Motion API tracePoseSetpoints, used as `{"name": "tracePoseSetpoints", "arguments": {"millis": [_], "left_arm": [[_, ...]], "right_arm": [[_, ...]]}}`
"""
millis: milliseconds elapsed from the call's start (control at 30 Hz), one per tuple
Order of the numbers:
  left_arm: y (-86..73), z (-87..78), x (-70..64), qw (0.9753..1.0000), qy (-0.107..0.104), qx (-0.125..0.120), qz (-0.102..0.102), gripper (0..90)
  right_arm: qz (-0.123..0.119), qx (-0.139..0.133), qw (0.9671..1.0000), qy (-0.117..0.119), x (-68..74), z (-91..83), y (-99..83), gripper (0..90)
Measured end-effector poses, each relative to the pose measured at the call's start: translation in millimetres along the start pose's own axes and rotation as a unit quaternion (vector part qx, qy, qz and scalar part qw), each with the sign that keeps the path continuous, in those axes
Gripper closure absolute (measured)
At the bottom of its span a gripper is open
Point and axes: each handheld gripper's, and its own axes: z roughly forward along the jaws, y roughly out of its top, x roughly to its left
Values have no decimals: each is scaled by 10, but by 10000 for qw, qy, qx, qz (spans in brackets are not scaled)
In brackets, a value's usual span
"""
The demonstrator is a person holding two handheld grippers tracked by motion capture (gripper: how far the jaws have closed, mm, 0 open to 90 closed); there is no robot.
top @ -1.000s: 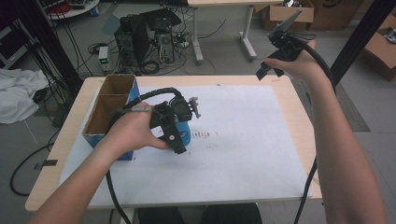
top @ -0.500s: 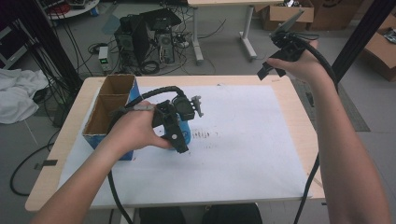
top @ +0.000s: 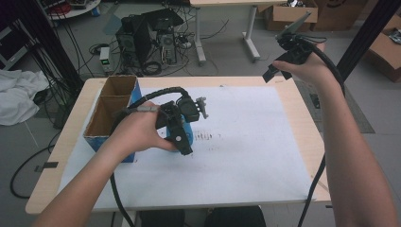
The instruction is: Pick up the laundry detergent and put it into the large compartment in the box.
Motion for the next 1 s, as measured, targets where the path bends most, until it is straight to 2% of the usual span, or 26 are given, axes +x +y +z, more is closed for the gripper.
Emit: {"name": "tracePoseSetpoints", "arguments": {"millis": [167,333,500,700,1000], "left_arm": [[-1,-27,2,10000,44,19,-5,60],[15,-65,43,10000,14,-30,-23,60],[44,-117,99,9999,91,-60,-39,60],[62,-177,247,9996,198,-153,-159,60],[13,-175,518,9983,347,-260,-387,60]], "right_arm": [[-39,15,10000,12,26,10,10,181],[-82,30,10000,8,47,21,20,182],[-83,23,10000,-2,50,29,31,182],[-94,23,10000,-16,34,23,26,182],[-86,-6,10000,-30,20,11,9,182]]}}
